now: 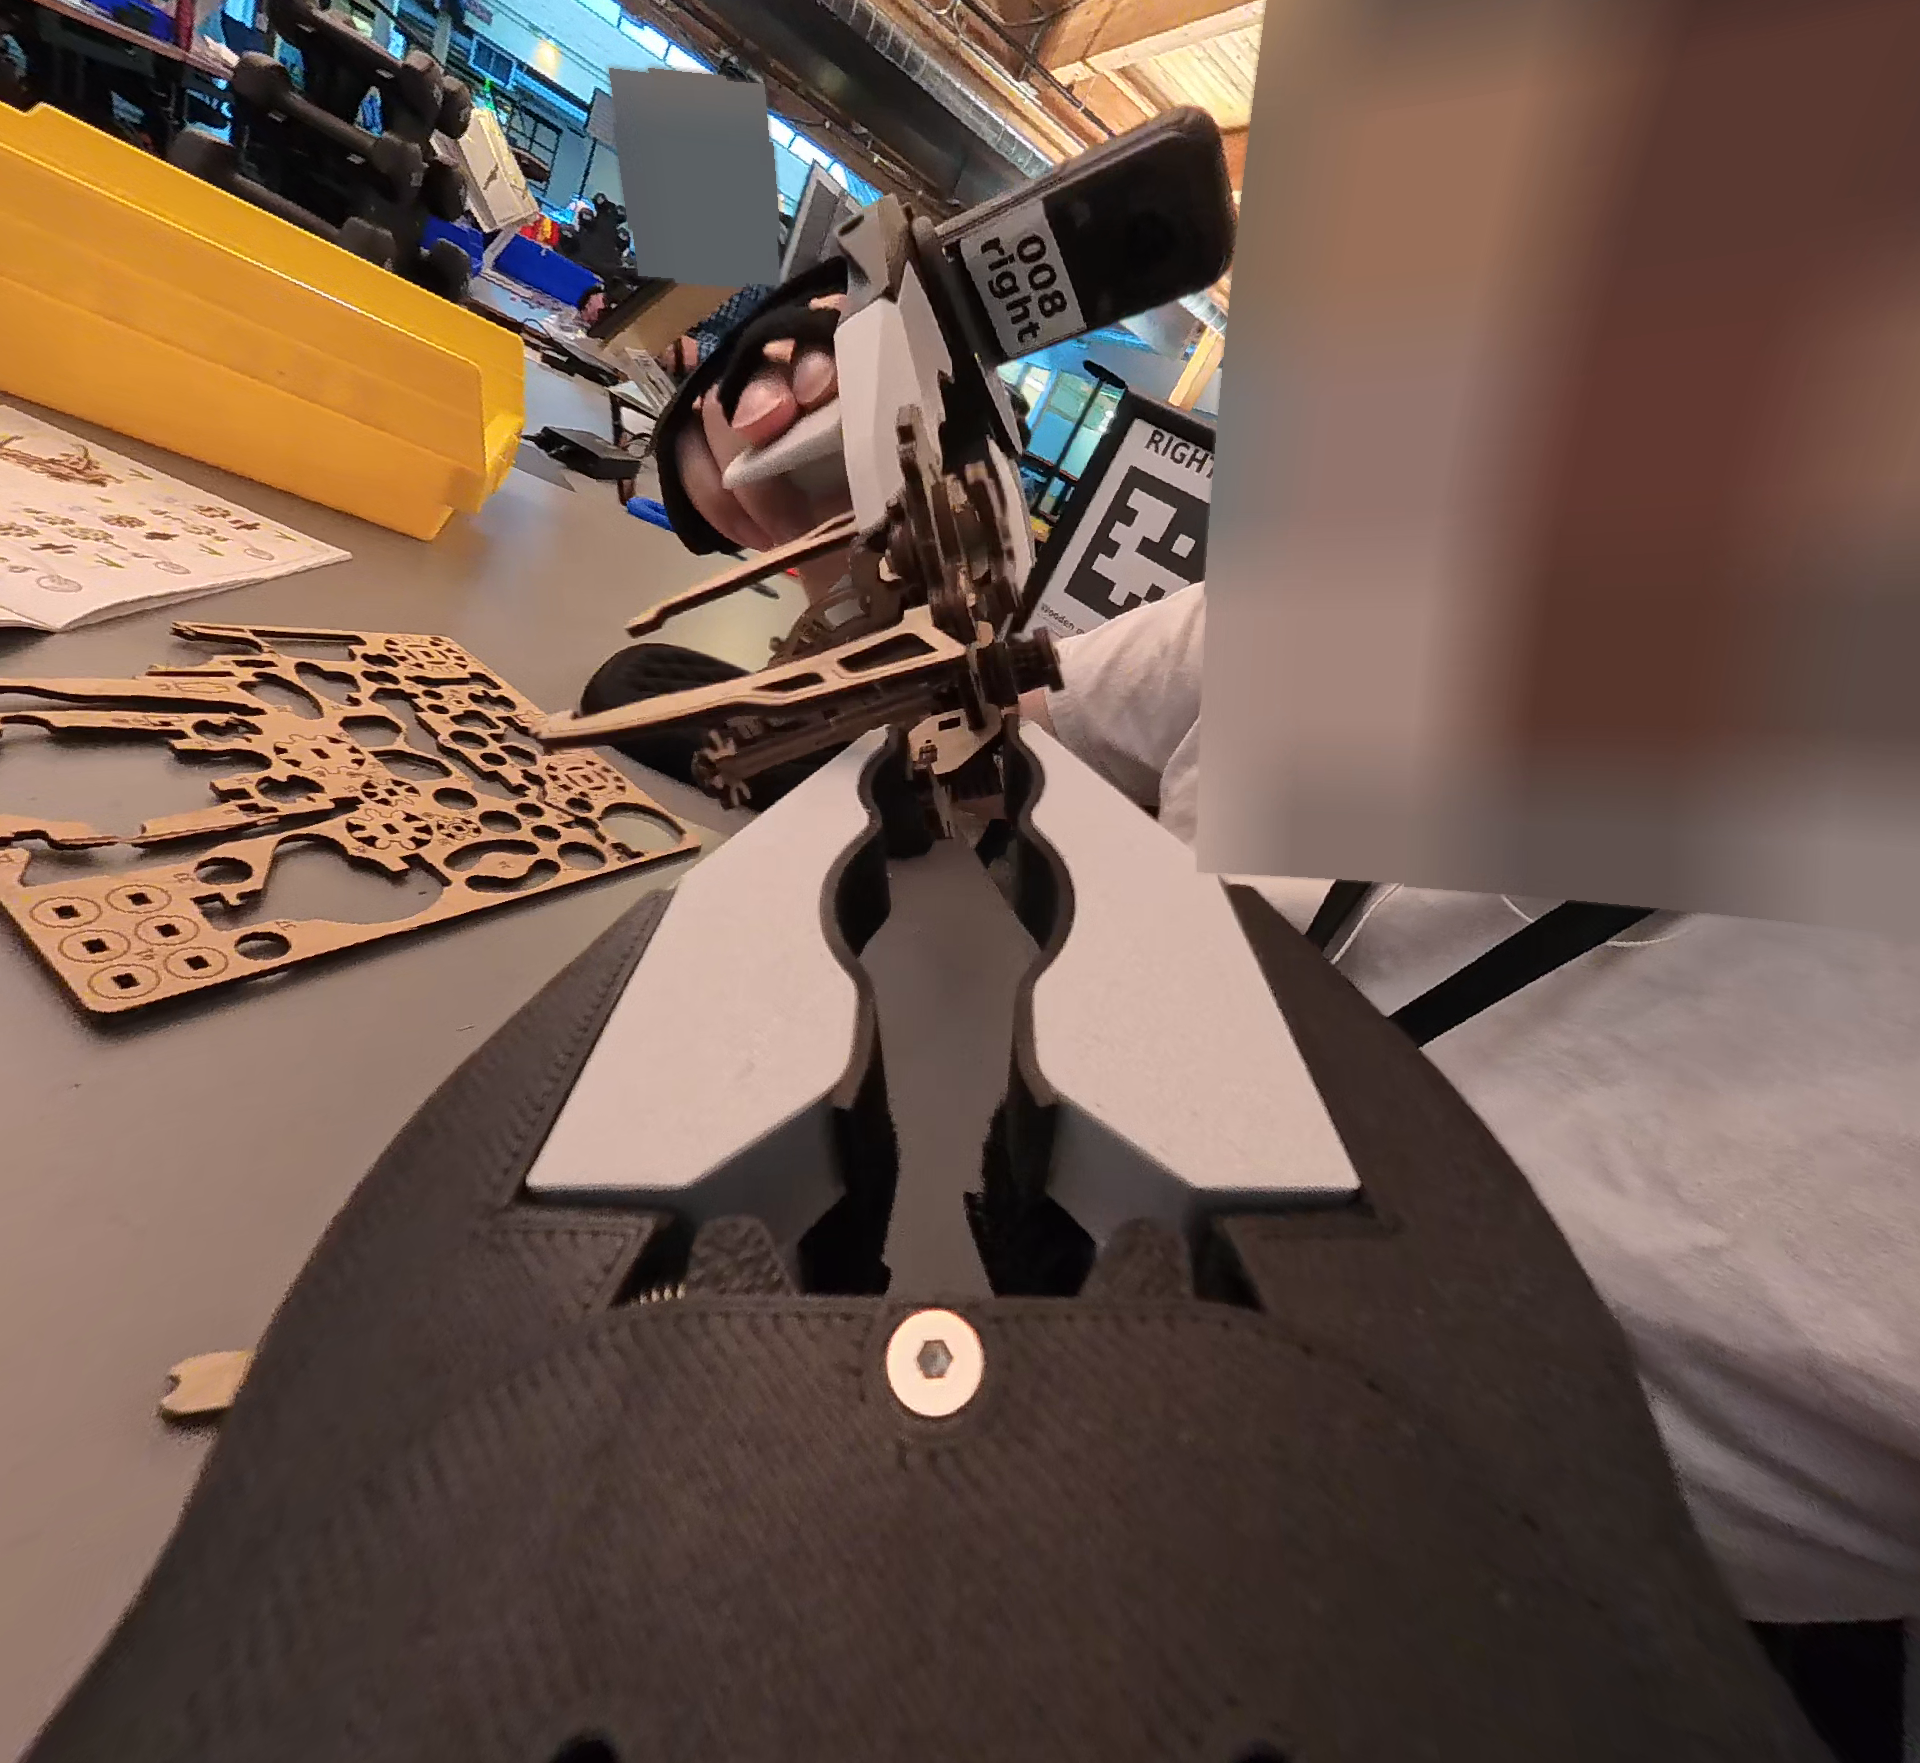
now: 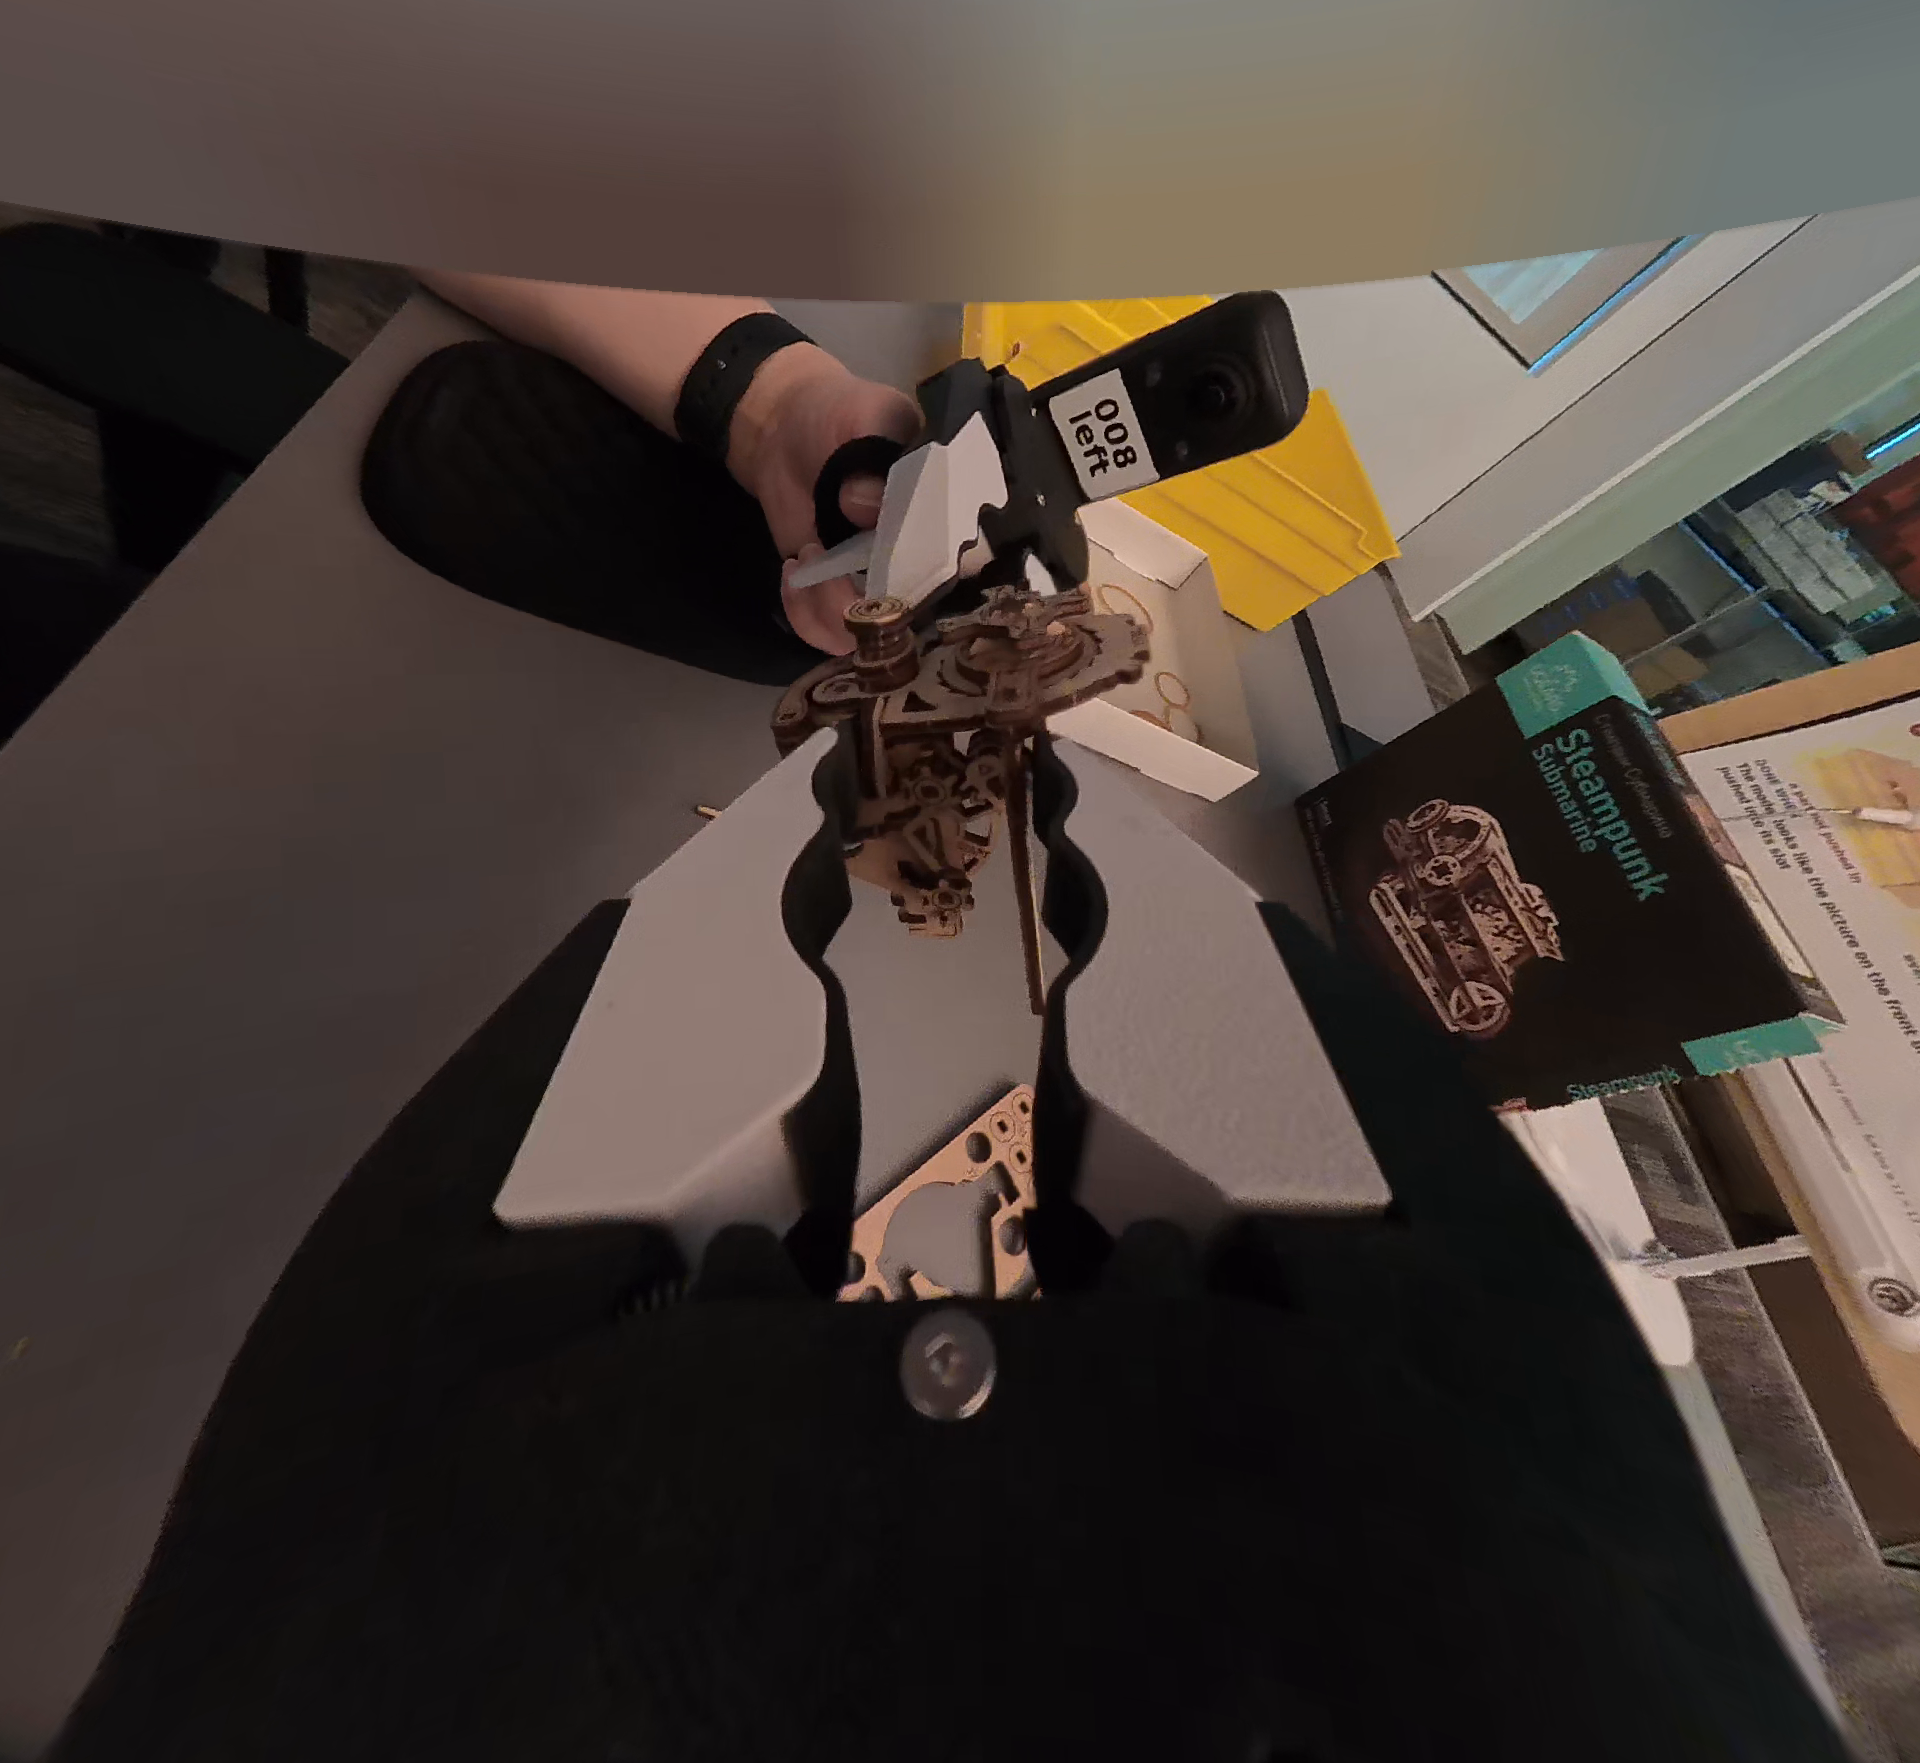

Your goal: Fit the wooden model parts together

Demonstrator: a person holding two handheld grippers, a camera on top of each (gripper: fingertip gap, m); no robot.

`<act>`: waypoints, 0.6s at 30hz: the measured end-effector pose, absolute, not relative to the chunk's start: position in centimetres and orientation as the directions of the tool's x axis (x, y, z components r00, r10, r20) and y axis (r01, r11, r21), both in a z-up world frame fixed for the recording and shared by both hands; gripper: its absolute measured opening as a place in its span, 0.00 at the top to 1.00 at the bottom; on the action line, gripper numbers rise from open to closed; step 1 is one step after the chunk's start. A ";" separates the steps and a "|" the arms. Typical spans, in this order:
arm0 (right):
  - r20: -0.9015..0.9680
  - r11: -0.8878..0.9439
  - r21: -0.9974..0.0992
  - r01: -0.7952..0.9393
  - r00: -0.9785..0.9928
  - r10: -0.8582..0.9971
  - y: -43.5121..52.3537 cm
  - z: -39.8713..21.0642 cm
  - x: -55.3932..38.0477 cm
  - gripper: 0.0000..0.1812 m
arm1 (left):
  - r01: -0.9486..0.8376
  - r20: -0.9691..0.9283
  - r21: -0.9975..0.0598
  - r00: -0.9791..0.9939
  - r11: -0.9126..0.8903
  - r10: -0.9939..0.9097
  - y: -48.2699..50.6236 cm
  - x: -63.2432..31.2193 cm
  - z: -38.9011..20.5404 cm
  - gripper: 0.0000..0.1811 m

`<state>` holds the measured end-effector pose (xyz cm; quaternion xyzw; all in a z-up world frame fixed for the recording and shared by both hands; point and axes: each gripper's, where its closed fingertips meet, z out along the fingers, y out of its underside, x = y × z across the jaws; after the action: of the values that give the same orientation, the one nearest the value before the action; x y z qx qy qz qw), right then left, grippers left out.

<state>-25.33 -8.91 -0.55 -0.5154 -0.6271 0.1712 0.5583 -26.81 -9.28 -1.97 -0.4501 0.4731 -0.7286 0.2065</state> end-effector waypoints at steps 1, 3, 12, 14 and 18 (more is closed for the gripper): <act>0.514 0.401 -0.796 0.454 0.156 0.843 -8.9 -0.6 -25.3 0.83 | -0.125 0.460 -0.876 -0.507 -0.467 -0.728 -9.3 -26.8 -2.0 0.91; 0.513 0.401 -0.800 0.447 0.161 0.843 -8.7 -0.5 -25.3 0.83 | -0.120 0.460 -0.875 -0.503 -0.468 -0.731 -9.1 -26.8 -2.0 0.91; 0.590 0.459 -0.742 0.488 0.151 0.793 -8.5 -0.9 -25.2 0.84 | -0.127 0.454 -0.881 -0.497 -0.456 -0.739 -9.0 -26.8 -2.3 0.91; 0.608 0.472 -0.724 0.504 0.142 0.781 -8.5 -1.0 -25.2 0.84 | -0.134 0.455 -0.882 -0.493 -0.452 -0.741 -9.0 -26.8 -2.4 0.91; 0.616 0.472 -0.715 0.515 0.146 0.774 -8.3 -1.2 -25.1 0.84 | -0.139 0.470 -0.874 -0.488 -0.466 -0.736 -8.8 -26.8 -2.6 0.91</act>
<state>-25.13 -8.33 -1.22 -0.5008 -0.6436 0.1140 0.5675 -26.79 -8.77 -2.58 -0.4616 0.4737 -0.7209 0.2069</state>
